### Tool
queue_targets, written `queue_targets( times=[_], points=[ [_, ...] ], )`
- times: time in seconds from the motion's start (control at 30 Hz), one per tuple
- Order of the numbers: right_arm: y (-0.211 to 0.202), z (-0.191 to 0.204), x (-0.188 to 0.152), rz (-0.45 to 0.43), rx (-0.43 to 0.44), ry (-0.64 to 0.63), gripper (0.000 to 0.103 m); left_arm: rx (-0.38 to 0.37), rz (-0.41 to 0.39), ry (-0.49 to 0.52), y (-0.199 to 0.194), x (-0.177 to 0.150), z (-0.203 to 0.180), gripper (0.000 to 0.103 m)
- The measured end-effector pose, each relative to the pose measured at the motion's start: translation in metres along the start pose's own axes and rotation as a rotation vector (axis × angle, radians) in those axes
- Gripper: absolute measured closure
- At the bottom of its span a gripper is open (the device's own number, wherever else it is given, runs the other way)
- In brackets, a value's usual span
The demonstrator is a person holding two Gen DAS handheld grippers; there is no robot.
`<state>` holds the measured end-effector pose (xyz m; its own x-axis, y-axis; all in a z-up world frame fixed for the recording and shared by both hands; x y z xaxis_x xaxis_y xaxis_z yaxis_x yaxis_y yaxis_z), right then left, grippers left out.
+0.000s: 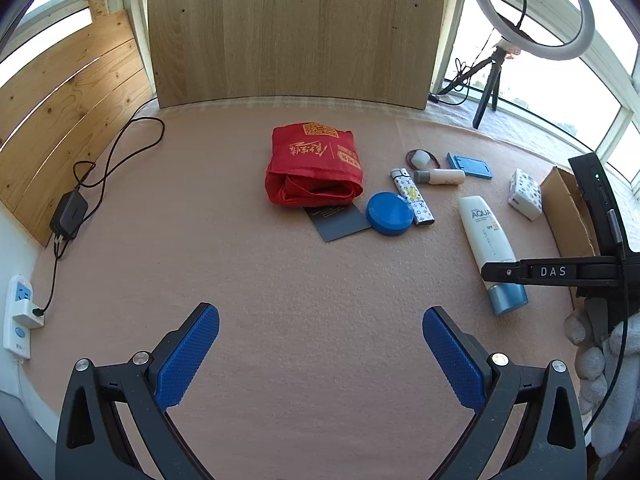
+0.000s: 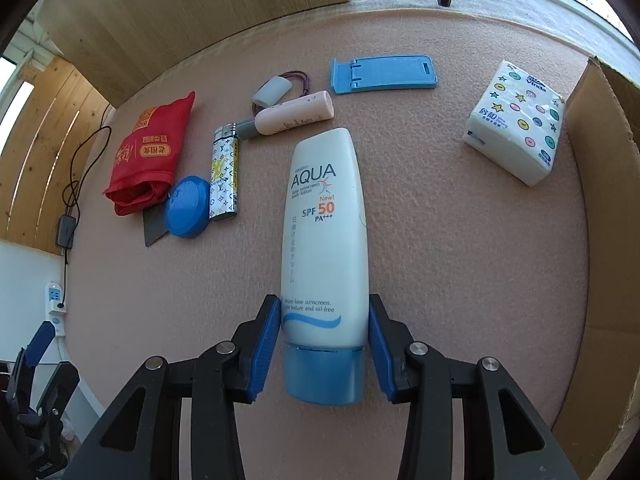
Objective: Organize objects
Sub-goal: 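Reach the right tool to the AQUA sunscreen tube and grasp it, then lift the sunscreen tube with the right tool and carry it toward the box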
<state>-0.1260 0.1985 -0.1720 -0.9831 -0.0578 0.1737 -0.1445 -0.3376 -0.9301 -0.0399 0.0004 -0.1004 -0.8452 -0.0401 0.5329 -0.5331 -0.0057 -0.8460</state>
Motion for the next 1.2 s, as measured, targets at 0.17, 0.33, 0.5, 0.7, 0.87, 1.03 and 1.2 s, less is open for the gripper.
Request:
queue_targets(
  times=[0.17, 0.33, 0.5, 0.7, 0.87, 1.03, 1.2],
  points=[
    [-0.001, 0.008, -0.03, 0.01, 0.064, 0.025, 0.064, -0.07, 0.018, 0.013, 0.006, -0.004, -0.013, 0.0],
    [-0.01, 0.009, -0.049, -0.01, 0.038, -0.015, 0.059, -0.148, 0.03, 0.049, 0.013, -0.006, -0.036, 0.0],
    [-0.033, 0.002, -0.037, -0.137, -0.039, -0.06, 0.047, -0.225, 0.056, 0.081, 0.028, -0.008, -0.064, 0.0],
    [-0.039, -0.006, -0.029, -0.128, 0.0, -0.058, 0.047, -0.307, 0.084, 0.109, 0.044, -0.01, -0.097, 0.001],
    [-0.026, -0.003, -0.027, -0.055, 0.05, -0.055, 0.047, -0.348, 0.106, 0.12, 0.056, -0.011, -0.118, 0.011],
    [-0.012, -0.005, -0.028, -0.002, 0.076, -0.028, 0.047, -0.418, 0.144, 0.099, 0.067, -0.016, -0.135, 0.021],
    [-0.007, -0.003, -0.029, 0.028, 0.101, -0.035, 0.047, -0.446, 0.167, 0.097, 0.077, -0.018, -0.146, 0.033]
  ],
)
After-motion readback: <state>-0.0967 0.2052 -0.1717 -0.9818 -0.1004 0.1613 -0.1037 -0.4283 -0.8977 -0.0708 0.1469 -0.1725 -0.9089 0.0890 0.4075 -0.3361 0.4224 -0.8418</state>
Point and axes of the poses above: each gripper's, at about its wrist camera, not at the fingertips, and y roughly the way its jaws point, z to its left, x to its top, the point moved 6 cm from there along y, roughly the way its jaws point, and after that the axes turned 3 degrees about y, right-handed, at the moved point
